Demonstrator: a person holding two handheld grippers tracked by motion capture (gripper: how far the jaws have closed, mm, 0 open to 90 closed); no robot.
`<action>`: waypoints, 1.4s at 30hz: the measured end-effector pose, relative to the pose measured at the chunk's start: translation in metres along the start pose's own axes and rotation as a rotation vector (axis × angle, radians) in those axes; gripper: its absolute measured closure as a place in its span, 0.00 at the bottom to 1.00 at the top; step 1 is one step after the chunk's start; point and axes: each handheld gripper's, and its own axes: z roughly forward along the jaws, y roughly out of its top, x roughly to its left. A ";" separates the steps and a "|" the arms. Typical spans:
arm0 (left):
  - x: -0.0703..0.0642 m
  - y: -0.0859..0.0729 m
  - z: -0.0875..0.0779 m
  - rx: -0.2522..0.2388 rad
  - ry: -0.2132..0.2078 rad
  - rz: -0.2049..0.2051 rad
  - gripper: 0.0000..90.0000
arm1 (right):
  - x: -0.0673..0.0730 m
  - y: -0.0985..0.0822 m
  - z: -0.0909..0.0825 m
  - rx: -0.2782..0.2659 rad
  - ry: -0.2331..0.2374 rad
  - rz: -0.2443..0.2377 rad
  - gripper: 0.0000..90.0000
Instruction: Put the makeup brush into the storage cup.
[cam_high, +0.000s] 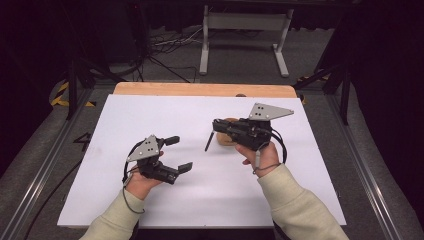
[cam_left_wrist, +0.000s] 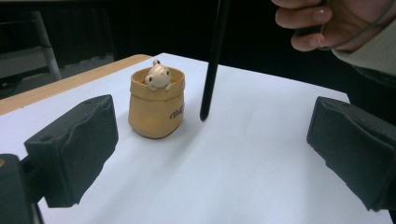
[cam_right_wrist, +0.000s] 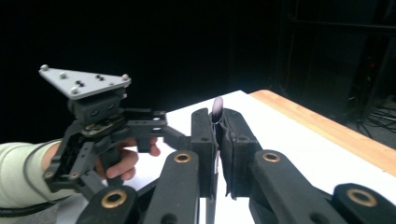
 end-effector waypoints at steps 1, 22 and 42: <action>0.000 0.000 -0.001 0.002 0.002 0.001 0.03 | -0.002 0.002 -0.001 0.001 -0.007 0.000 0.94; 0.009 -0.007 -0.015 0.013 0.025 -0.029 0.03 | -0.032 0.020 -0.010 -0.015 -0.142 0.007 0.94; 0.011 -0.010 -0.014 0.018 0.029 -0.043 0.03 | -0.054 0.020 -0.010 -0.022 -0.271 0.017 0.94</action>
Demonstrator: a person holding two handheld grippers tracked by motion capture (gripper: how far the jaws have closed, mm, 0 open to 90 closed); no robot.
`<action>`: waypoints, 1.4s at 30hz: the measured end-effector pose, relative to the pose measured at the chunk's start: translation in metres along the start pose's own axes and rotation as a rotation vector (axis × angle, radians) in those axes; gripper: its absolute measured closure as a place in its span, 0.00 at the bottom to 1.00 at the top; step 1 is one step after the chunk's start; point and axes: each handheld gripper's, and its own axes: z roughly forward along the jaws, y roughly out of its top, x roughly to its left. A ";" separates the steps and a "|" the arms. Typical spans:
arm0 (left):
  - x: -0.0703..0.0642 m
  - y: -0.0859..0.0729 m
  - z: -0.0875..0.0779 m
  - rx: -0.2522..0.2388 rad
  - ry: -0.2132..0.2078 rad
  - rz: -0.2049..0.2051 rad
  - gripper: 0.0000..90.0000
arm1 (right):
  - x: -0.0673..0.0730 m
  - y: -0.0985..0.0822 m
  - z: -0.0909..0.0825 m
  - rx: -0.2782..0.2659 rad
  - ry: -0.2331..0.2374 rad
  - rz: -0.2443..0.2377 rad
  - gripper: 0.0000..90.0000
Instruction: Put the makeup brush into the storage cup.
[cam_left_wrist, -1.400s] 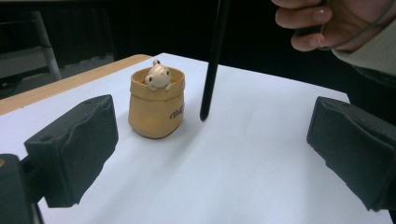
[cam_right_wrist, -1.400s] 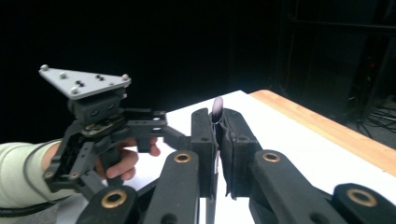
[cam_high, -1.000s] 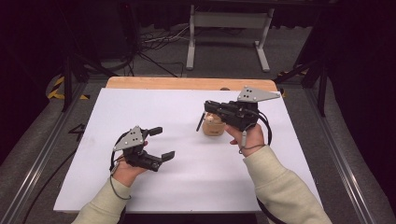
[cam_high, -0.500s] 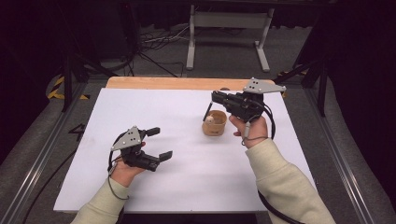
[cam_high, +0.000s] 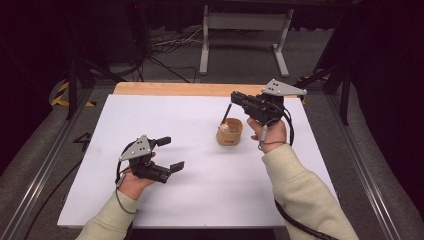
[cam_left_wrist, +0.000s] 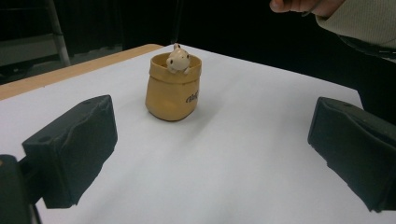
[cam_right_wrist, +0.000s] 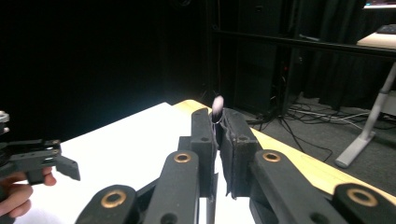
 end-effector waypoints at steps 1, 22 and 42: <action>0.000 0.000 0.000 0.001 0.000 -0.001 0.03 | -0.001 0.000 0.001 0.000 -0.004 -0.002 0.94; -0.001 0.000 0.001 0.000 -0.003 -0.003 0.03 | -0.018 -0.014 0.010 0.015 -0.075 0.010 0.93; -0.002 0.000 0.002 -0.005 -0.011 -0.016 0.03 | -0.022 -0.032 0.022 0.067 -0.074 0.024 0.93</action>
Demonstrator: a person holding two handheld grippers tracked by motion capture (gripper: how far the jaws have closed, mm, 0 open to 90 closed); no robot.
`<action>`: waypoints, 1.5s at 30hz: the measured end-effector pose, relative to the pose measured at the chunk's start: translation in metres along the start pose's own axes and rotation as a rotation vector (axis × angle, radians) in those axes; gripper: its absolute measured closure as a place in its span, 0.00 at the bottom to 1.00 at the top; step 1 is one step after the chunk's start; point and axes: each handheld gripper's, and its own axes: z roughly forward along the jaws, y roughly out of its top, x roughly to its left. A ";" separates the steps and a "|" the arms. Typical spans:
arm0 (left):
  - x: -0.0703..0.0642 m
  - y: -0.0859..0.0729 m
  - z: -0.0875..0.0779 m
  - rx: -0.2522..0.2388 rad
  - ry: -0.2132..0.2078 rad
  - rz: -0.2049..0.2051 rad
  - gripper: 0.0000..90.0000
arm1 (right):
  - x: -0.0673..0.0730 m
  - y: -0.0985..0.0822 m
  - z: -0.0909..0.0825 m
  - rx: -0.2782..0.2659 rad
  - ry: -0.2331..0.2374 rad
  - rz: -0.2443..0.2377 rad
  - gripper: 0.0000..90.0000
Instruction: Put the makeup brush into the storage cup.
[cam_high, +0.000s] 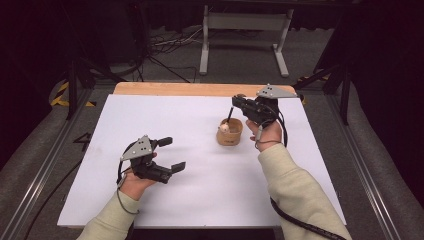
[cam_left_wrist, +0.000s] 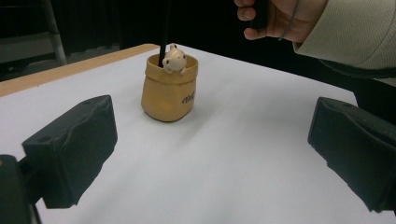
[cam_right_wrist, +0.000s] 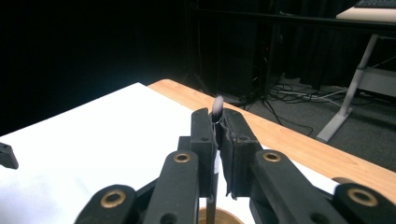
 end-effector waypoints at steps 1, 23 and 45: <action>0.000 0.000 0.000 0.000 -0.001 -0.001 0.03 | 0.000 -0.002 0.002 0.010 0.000 0.002 0.93; -0.001 0.002 -0.005 -0.004 0.001 0.003 0.02 | 0.001 0.005 -0.024 -0.047 0.010 0.033 0.33; -0.001 -0.001 -0.040 -0.021 0.026 -0.020 0.01 | 0.005 -0.012 -0.090 -0.129 0.060 -0.095 0.00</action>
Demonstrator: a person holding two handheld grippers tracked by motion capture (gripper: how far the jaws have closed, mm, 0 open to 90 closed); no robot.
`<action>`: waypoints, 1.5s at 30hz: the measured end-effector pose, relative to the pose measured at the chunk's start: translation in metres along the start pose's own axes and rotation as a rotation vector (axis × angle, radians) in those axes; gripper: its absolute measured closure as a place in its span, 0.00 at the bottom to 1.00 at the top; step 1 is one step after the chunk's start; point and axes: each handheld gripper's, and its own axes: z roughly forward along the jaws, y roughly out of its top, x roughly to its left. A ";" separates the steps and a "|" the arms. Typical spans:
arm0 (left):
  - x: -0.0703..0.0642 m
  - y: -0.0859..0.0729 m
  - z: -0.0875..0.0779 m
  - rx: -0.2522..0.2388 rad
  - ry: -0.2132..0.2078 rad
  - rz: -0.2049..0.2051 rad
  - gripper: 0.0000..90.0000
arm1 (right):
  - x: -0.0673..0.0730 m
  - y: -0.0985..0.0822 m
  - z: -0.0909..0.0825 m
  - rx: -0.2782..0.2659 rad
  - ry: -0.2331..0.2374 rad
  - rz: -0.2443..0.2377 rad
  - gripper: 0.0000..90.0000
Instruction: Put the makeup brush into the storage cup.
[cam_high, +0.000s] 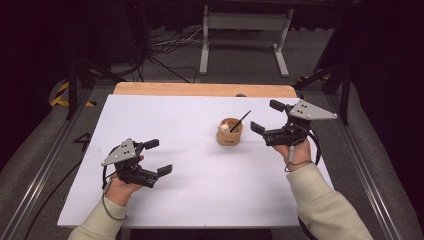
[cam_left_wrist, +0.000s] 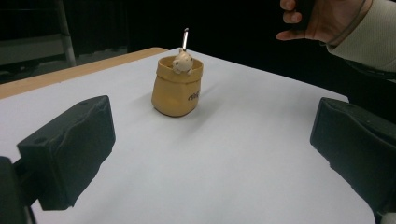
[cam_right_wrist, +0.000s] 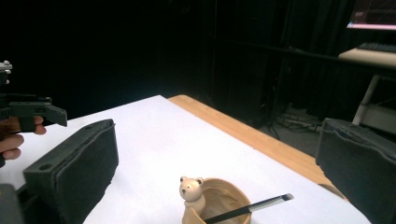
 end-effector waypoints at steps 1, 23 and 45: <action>0.000 0.000 -0.001 -0.001 -0.003 -0.004 0.01 | 0.000 -0.002 -0.003 -0.006 -0.001 -0.005 0.00; 0.003 -0.007 -0.033 -0.027 0.009 -0.039 0.01 | 0.009 -0.047 -0.036 0.014 0.009 -0.074 0.00; 0.002 -0.017 -0.042 -0.026 0.008 -0.026 0.01 | 0.016 -0.101 -0.049 0.004 0.032 -0.055 0.00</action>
